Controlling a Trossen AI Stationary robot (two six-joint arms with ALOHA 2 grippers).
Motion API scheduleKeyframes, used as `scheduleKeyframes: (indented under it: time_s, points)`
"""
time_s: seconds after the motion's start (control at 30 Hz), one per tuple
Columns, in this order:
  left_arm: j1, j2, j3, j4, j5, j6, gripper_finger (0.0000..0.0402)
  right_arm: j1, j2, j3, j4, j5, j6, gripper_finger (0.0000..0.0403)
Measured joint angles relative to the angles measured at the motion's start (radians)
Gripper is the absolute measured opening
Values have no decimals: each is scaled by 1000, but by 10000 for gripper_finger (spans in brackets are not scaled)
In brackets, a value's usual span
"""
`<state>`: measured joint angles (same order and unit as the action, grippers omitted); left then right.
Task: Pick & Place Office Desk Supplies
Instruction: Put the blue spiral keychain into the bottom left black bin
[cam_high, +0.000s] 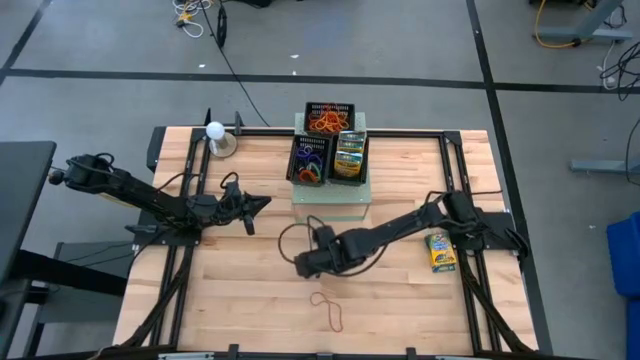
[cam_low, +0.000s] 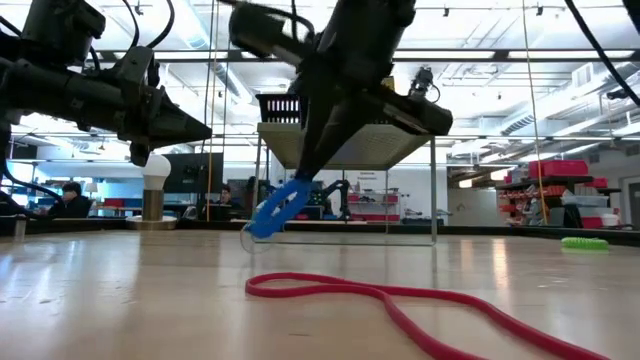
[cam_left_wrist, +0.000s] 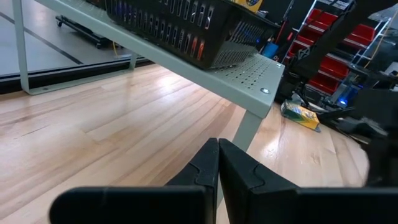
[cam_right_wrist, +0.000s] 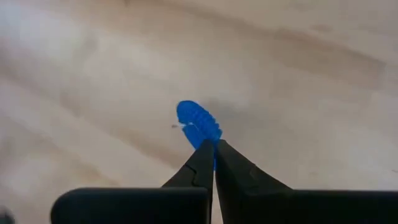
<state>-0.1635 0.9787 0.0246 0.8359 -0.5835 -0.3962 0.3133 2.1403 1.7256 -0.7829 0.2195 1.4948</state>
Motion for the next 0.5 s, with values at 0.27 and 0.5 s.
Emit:
scheduleKeyframes:
  time_s: [0.27, 0.5]
  points:
    - [0, 0, 0, -1, 0, 0, 17, -50, 52, -1, 19, 27, 185, 10]
    - [0, 0, 0, -1, 0, 0, 17, -53, 68, -2, 18, 30, 224, 45]
